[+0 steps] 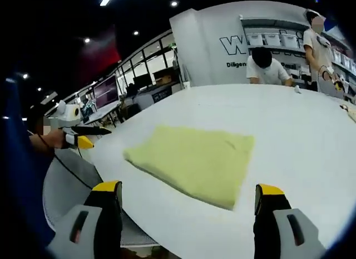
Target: Fold the garment on the visible template until the final outline fits inside the template.
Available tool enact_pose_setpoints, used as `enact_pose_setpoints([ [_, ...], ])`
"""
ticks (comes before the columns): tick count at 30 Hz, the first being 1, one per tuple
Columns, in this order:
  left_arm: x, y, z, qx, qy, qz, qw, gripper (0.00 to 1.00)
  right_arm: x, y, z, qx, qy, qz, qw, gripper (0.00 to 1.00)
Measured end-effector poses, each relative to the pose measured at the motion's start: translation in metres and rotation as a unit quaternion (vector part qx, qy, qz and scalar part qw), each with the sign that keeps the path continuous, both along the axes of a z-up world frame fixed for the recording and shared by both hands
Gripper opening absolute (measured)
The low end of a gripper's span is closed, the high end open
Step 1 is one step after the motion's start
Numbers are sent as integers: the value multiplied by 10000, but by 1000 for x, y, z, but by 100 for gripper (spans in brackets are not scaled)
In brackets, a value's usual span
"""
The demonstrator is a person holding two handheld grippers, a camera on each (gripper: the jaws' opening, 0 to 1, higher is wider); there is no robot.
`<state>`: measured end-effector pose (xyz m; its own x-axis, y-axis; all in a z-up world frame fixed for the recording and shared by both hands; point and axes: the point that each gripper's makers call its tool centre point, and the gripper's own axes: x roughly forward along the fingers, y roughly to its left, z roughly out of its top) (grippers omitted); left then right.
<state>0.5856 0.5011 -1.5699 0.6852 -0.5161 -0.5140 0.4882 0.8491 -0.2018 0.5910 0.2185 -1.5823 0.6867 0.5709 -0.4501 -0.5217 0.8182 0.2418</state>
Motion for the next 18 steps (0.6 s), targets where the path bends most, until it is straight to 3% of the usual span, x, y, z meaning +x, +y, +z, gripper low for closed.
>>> enact_pose_setpoints([
  [11,-6,-2,13,-43,-132,-83,9999,99,-8,4,0,300,-18,-275,9992,100],
  [18,-7,-6,13,-73,-133,-114,9998,99,-11,2,-2,303,4,-328,9990,100],
])
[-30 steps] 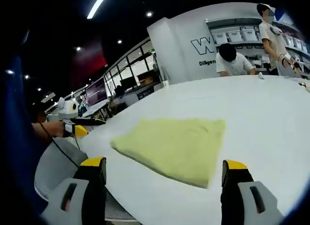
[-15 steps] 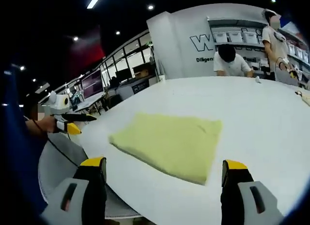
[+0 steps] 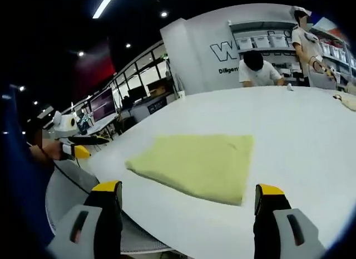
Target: Fold the garment on the visible template until the final outline fits inside the template.
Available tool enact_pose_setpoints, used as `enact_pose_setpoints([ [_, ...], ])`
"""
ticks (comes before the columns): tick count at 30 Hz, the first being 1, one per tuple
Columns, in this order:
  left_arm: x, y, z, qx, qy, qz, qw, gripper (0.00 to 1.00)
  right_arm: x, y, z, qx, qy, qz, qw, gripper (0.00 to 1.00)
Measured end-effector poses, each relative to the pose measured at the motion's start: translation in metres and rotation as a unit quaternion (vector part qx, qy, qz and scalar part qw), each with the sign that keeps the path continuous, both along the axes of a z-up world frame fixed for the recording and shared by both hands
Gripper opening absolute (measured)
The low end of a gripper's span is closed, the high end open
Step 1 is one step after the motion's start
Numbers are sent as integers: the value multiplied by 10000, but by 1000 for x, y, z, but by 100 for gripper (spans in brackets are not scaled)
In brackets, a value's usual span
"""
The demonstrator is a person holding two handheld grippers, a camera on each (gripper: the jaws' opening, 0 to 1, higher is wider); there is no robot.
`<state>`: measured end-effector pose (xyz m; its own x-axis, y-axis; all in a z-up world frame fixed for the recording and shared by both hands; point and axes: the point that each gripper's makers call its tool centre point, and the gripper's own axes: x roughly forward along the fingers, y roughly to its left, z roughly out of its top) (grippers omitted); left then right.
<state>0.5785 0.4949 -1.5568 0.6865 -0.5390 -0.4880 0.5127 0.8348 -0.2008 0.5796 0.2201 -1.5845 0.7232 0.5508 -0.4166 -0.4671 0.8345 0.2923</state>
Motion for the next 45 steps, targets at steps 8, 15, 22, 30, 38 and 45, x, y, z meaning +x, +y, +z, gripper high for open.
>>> enact_pose_setpoints([
  [8,-1,-1,2,-48,-19,-12,10000,99,-1,-3,-3,12,24,-13,10000,100],
  [15,0,5,-2,11,4,-4,10000,99,2,1,-7,-23,62,59,10000,100],
  [22,1,6,-1,24,1,6,10000,99,3,5,-7,-39,64,114,9999,100],
  [30,2,5,-2,8,8,-7,10000,99,5,8,-5,-30,59,159,9999,100],
  [38,0,2,-1,-4,2,-37,10000,99,5,8,-4,-64,72,192,9998,100],
  [45,-1,1,-2,-5,23,-75,10000,99,3,12,-3,-74,81,247,9996,100],
])
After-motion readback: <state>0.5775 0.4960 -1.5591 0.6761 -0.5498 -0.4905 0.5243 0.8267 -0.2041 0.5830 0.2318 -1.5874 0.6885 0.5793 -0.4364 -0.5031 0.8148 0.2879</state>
